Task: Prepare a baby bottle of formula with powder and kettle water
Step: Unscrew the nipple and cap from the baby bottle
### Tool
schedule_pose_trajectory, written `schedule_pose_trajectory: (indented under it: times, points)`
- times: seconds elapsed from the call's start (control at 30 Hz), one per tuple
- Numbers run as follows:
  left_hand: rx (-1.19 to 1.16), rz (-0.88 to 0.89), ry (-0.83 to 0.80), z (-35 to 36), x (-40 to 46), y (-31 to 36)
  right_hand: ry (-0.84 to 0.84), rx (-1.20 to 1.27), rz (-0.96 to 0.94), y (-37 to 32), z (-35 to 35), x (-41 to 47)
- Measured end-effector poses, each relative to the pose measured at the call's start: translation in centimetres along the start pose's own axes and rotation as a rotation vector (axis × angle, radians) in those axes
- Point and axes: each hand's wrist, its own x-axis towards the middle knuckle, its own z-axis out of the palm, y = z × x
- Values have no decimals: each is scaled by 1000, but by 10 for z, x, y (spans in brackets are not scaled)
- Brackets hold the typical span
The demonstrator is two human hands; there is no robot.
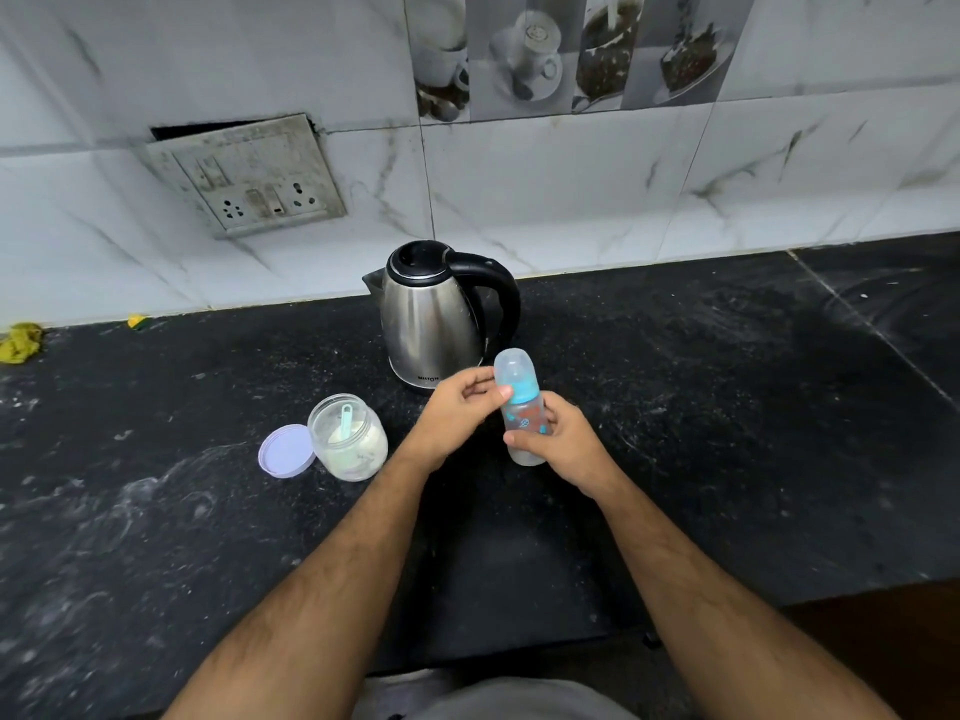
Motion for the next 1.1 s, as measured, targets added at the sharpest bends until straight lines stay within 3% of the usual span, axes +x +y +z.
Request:
schedule_pose_trajectory:
  times: [0.17,0.33,0.63,0.97,1.1]
  points:
    - [-59,-6,-147,-3,1,20,-43,25,20,-5,-1,-20]
    - [-2,-4,-168,4,-1,18,-77,30,34,-5,-4,-34]
    - [68,50,83,23,-4,15,127,-75,-6,-1,11,-39]
    - [41,69,113,30,-4,15,148,-102,23,2,4,-35]
    - [8,42,303,37,0,11,224,-224,31,12,3,-37]
